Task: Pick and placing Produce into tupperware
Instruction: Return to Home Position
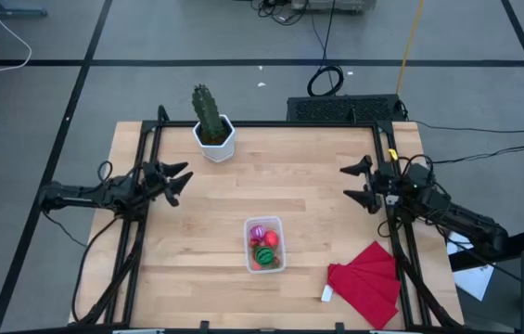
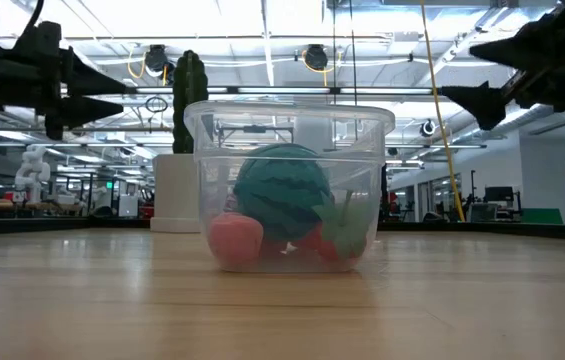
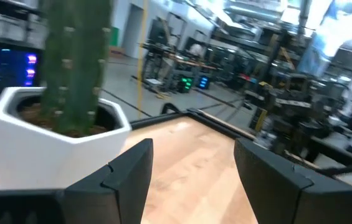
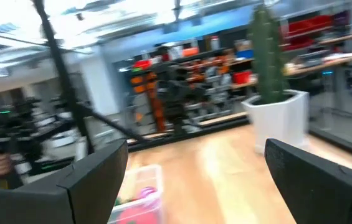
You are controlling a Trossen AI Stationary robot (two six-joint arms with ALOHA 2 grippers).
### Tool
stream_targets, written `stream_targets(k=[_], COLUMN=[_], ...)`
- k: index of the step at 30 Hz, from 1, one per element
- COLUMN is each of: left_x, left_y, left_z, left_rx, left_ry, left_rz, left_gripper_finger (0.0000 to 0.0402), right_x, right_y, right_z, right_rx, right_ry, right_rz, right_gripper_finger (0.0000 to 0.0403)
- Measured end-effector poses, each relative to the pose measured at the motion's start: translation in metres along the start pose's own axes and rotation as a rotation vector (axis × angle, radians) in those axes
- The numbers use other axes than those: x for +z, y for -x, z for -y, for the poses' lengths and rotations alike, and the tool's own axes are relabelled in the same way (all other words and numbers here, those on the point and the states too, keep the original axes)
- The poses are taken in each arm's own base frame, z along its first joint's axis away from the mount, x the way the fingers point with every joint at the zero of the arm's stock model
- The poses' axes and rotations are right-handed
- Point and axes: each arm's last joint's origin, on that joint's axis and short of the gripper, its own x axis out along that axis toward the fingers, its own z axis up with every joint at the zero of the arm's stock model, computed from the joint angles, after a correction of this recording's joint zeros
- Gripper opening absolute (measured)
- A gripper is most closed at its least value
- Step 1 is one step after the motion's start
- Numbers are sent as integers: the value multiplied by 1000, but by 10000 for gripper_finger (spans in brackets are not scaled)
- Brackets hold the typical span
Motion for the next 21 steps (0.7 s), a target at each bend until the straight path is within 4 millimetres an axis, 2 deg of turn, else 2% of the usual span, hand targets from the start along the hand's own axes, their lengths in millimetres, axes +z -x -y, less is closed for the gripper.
stream_targets(k=[6,21], left_x=[0,-1], left_y=[2,7], left_z=[0,8], left_rx=[77,58], left_ry=[11,58], left_rz=[20,24], left_gripper_finger=[230,230], right_x=[-5,-8], right_y=[-1,-3], right_z=[4,-2], right_rx=[-179,-183], right_ry=[6,-7], right_rz=[-7,-8], right_gripper_finger=[370,370])
